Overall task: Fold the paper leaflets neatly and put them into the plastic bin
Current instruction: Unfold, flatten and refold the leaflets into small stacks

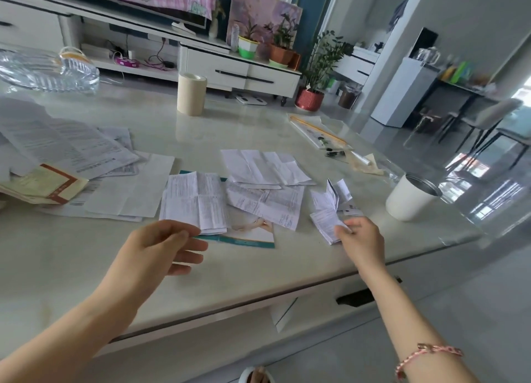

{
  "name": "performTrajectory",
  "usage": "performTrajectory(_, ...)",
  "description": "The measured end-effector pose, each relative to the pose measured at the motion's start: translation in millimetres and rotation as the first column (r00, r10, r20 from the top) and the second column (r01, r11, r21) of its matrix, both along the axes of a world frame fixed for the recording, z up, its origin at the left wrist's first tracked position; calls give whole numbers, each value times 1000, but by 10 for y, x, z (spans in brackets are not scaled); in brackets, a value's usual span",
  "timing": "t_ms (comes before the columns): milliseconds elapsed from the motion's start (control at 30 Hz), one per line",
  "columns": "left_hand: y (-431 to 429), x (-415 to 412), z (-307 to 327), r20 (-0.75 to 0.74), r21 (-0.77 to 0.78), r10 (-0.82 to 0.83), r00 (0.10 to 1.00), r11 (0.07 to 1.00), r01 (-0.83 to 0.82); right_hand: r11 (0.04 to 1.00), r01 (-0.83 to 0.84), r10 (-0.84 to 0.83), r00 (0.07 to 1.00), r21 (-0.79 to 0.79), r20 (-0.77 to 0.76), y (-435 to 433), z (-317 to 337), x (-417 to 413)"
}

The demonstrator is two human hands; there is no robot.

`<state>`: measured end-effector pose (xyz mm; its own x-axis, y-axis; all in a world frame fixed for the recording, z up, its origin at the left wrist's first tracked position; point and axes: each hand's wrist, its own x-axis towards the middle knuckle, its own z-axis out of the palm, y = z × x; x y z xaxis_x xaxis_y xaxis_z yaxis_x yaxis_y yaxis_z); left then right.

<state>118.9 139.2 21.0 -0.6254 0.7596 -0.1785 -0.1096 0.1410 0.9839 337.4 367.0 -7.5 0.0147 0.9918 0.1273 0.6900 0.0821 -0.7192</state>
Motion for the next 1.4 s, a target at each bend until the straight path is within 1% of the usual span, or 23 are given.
performTrajectory(100, -3, -23, -17, 1, -5, 4, 1000, 1000, -4, 996, -40, 34, 996, 75, 83, 61, -16, -43)
performTrajectory(200, -18, -72, 3, 1, 7, 35, 999, 999, -35, 986, -41, 32, 998, 164, 57, 97, 94, -56)
performTrajectory(300, -20, -134, 53, 4, 22, 77, 997, 997, -77, 923, 30, -36, 999, 384, 8, -10, 332, -140)
performTrajectory(333, -14, -144, 72, 6, 28, 86, 996, 996, -86, 890, 18, -24, 1000, 456, 7, -92, 415, -203)
performTrajectory(400, -20, -173, 100, 14, 35, 98, 995, 995, -98, 856, -132, 136, 990, 501, 27, -351, 509, -452)
performTrajectory(433, -40, -204, 109, 20, 31, 116, 993, 993, -116, 842, -274, 282, 958, 465, 55, -526, 511, -628)
performTrajectory(467, -54, -229, 113, 21, 24, 136, 990, 990, -137, 805, -439, 438, 894, 400, 98, -706, 492, -791)
performTrajectory(500, -50, -246, 109, 35, 19, 152, 988, 988, -153, 736, -596, 569, 801, 320, 184, -875, 463, -927)
performTrajectory(533, -65, -273, 115, 50, 9, 168, 985, 986, -169, 655, -721, 662, 692, 228, 288, -1018, 407, -1063)
performTrajectory(567, -84, -304, 119, 67, 2, 180, 981, 984, -180, 578, -801, 717, 590, 156, 371, -1121, 349, -1178)
performTrajectory(600, -86, -326, 120, 88, -2, 185, 979, 983, -185, 528, -841, 740, 525, 121, 420, -1179, 304, -1260)
performTrajectory(667, -105, -369, 131, 116, -5, 198, 973, 980, -199, 500, -862, 760, 484, 85, 434, -1214, 245, -1399)
performTrajectory(767, -122, -412, 142, 131, -7, 201, 971, 979, -202, 554, -828, 763, 463, -89, 451, -1126, 152, -1507)
performTrajectory(800, -120, -416, 139, 135, -9, 199, 971, 980, -200, 562, -816, 774, 461, -135, 434, -1096, 134, -1522)
performTrajectory(833, -119, -423, 142, 139, -11, 197, 970, 980, -198, 569, -810, 776, 469, -145, 422, -1081, 137, -1542)
performTrajectory(967, -116, -429, 155, 142, -16, 177, 974, 984, -176, 584, -811, 704, 493, -23, 511, -1096, 185, -1572)
performTrajectory(1033, -117, -436, 160, 141, -15, 168, 976, 986, -167, 589, -808, 720, 520, -8, 460, -1102, 207, -1569)
performTrajectory(1100, -116, -443, 167, 140, -11, 166, 976, 986, -166, 598, -800, 730, 567, 44, 382, -1109, 210, -1561)
performTrajectory(1200, -118, -459, 166, 142, -5, 176, 974, 984, -177, 702, -691, 610, 709, 173, 353, -1108, 186, -1556)
performTrajectory(1267, -123, -473, 162, 141, -3, 181, 973, 983, -182, 762, -605, 561, 795, 230, 232, -1085, 194, -1559)
performTrajectory(1300, -124, -479, 157, 144, 0, 182, 973, 983, -183, 784, -578, 560, 816, 229, 144, -1069, 216, -1556)
performTrajectory(1367, -134, -488, 150, 148, 6, 182, 972, 983, -185, 825, -546, 560, 824, 147, -83, -1046, 289, -1537)
performTrajectory(1400, -138, -490, 146, 147, 11, 181, 972, 983, -185, 834, -546, 548, 803, 77, -234, -1036, 324, -1523)
